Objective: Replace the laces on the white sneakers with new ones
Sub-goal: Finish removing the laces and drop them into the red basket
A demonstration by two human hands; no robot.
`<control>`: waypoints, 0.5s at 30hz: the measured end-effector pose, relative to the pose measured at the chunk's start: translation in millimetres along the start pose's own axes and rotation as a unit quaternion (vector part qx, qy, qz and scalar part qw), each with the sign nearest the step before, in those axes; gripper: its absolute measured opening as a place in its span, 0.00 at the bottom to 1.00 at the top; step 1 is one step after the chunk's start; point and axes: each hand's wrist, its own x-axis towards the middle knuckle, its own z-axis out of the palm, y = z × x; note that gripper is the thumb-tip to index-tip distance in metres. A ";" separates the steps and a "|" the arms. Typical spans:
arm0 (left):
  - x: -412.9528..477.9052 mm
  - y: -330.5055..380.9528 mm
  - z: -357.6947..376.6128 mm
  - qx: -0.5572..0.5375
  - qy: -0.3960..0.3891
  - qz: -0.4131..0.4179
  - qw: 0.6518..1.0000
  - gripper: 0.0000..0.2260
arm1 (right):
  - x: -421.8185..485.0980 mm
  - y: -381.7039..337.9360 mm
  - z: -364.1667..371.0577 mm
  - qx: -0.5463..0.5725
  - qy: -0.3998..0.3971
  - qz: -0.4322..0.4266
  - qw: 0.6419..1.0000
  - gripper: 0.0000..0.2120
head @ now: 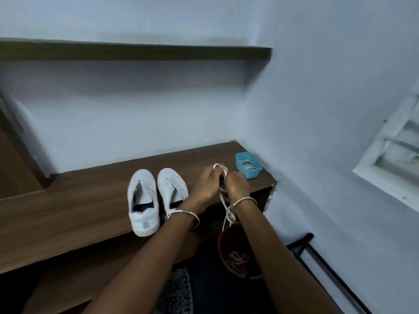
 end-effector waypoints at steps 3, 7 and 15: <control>14.4 -24.0 26.1 0.059 -0.034 -0.038 0.997 0.15 | 9.3 17.3 -31.6 -0.045 0.049 -0.003 0.998 0.14; 33.8 -58.0 49.0 0.138 -0.061 -0.096 0.984 0.17 | 39.4 51.7 -67.2 -0.082 0.126 0.030 0.988 0.16; 66.9 -123.9 73.3 0.173 -0.150 -0.180 0.957 0.10 | 94.2 101.8 -77.8 -0.060 0.157 0.126 0.978 0.16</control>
